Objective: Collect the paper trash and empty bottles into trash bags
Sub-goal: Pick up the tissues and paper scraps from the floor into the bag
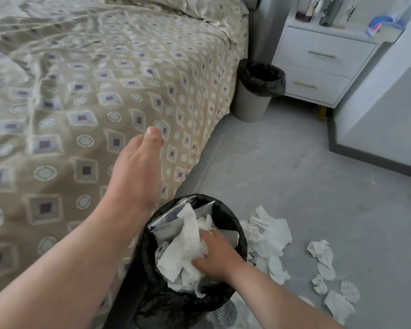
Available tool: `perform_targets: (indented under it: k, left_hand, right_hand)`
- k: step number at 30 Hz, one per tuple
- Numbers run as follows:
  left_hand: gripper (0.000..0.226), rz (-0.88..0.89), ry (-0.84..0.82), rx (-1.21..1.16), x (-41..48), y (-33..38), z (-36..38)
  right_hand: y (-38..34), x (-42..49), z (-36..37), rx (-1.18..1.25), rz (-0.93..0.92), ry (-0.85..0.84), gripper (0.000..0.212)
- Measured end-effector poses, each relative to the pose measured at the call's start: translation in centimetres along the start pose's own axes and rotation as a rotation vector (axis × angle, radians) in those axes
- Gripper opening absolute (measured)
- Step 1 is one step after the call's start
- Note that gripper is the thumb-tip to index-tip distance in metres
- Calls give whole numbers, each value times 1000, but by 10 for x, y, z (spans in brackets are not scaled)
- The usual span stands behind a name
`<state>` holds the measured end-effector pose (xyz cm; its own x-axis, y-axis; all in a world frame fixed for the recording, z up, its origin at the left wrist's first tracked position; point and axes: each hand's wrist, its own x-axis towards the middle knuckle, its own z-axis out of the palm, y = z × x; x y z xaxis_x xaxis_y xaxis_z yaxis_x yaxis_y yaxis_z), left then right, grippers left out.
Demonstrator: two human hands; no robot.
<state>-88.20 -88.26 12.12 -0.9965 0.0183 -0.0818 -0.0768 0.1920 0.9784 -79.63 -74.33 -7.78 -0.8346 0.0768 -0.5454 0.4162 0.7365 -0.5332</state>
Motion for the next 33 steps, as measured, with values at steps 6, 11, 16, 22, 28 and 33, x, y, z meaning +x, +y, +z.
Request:
perform_targets:
  k: [6, 11, 16, 22, 28, 33]
  left_hand:
    - [47, 9, 16, -45, 1, 0, 1]
    - [46, 21, 19, -40, -1, -2, 1]
    - [67, 49, -20, 52, -1, -9, 8]
    - [34, 43, -151, 381, -18, -28, 26]
    - [56, -362, -252, 619, -33, -152, 21]
    - [62, -306, -312, 649, -29, -206, 22]
  right_hand:
    - [-5, -14, -1, -122, -104, 155, 77]
    - [-7, 7, 21, -225, -24, 42, 60]
    - [-13, -6, -6, -262, 2, 32, 68]
    - [-3, -72, -81, -295, -171, 186, 63]
    - [50, -129, -100, -380, -135, 139, 64]
    - [132, -150, -118, -267, 44, 189, 59]
